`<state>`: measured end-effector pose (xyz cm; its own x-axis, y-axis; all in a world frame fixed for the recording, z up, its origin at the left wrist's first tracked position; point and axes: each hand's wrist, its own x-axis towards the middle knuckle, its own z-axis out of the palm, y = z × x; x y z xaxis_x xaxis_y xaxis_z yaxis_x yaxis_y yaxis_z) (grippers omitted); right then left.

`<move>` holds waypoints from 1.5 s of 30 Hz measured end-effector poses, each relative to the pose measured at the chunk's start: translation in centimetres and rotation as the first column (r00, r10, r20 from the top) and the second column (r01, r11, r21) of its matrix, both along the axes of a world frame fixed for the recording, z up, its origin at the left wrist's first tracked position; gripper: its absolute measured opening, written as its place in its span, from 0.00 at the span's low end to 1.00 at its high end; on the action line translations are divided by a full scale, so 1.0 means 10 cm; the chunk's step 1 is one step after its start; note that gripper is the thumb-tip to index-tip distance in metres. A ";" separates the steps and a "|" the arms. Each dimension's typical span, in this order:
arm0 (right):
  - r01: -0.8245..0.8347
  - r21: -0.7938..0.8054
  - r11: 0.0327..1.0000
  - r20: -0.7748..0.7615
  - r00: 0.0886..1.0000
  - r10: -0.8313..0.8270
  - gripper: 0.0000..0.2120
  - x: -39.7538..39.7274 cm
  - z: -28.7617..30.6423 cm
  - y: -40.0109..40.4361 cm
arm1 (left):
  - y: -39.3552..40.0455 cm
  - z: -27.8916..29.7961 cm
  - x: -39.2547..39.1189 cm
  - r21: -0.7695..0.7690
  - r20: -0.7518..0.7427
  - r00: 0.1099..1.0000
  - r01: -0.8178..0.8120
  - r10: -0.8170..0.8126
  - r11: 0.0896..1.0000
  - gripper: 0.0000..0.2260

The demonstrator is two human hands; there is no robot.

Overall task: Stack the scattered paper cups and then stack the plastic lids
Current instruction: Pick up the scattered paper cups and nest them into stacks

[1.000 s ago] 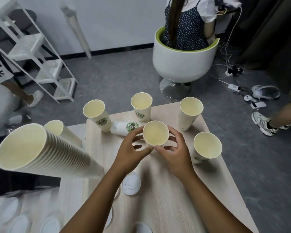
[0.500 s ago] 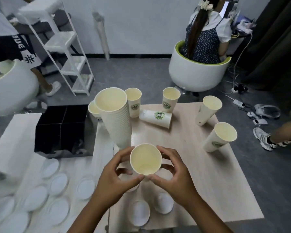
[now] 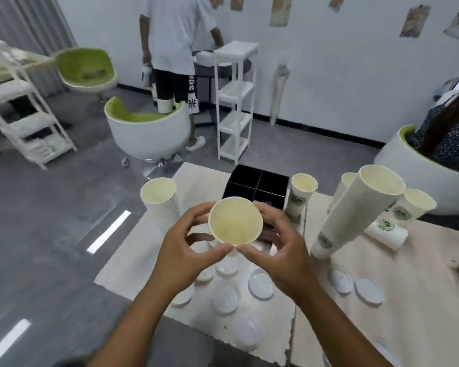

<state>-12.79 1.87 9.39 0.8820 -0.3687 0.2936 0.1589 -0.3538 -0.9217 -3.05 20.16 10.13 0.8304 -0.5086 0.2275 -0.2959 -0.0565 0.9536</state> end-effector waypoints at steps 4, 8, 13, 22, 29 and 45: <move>-0.085 -0.024 0.996 0.130 0.988 0.087 0.36 0.50 0.42 0.22 | 0.28 0.37 0.38 -0.068 0.088 0.994 -0.066 0.072 0.996 0.32; -0.107 -0.083 0.991 0.233 0.965 0.123 0.36 0.96 0.88 0.35 | 0.44 0.83 0.74 -0.145 0.179 0.976 -0.102 0.127 0.984 0.32; -0.143 -0.031 0.989 0.267 0.953 0.146 0.33 1.45 1.21 0.50 | 0.59 1.18 1.14 -0.174 0.209 0.963 -0.137 0.172 0.975 0.31; -0.151 0.068 0.986 0.066 0.987 0.147 0.31 2.08 0.53 0.66 | 0.74 0.45 1.68 -0.073 0.057 0.979 -0.194 0.198 0.978 0.27; -0.117 0.014 0.993 -0.211 0.970 0.117 0.33 2.21 -0.40 0.64 | 0.79 -0.48 1.79 0.154 -0.079 0.975 -0.194 0.207 0.969 0.29; -0.120 0.076 0.990 -0.300 0.944 0.137 0.43 1.98 -0.57 0.58 | 0.73 -0.59 1.63 0.161 -0.143 0.957 -0.230 0.253 0.960 0.38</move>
